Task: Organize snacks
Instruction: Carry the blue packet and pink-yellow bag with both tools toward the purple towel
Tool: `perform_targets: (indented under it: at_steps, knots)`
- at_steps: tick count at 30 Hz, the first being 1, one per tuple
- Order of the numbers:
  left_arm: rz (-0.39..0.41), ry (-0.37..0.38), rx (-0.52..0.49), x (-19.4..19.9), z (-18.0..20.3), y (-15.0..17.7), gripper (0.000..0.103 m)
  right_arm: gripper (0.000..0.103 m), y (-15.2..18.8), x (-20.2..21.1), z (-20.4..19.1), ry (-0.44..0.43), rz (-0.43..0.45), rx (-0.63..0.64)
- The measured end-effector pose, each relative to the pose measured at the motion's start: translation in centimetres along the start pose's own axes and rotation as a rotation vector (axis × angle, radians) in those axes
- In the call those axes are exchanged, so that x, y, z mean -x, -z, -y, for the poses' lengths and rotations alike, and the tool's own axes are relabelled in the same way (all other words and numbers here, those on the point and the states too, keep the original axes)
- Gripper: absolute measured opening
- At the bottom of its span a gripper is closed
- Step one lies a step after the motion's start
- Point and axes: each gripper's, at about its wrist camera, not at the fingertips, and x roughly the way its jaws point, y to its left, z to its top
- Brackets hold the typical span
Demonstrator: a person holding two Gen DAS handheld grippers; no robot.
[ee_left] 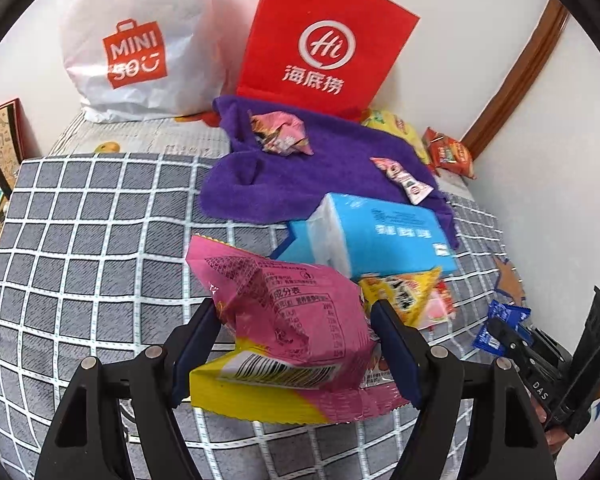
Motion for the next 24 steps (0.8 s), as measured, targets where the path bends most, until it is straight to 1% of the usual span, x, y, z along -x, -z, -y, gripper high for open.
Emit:
perform_targets:
  at_steps: [10, 14, 21, 24]
  knots:
    - [0.014, 0.064, -0.054, 0.5, 3.9, -1.3, 0.076, 0.02, -4.4, 0.8, -1.5, -0.017, 0.048, 0.051]
    - [0.01, 0.113, -0.068, 0.1, 5.2, -2.4, 0.076, 0.02, -6.3, 0.7, -1.8, -0.029, 0.056, 0.061]
    - [0.017, 0.131, -0.085, -0.3, 6.7, -4.3, 0.076, 0.02, -9.3, 0.3, -2.2, -0.04, 0.071, 0.063]
    - [0.025, 0.126, -0.093, -0.3, 7.1, -5.3, 0.076, 0.02, -10.6, 0.1, -2.2, -0.047, 0.077, 0.066]
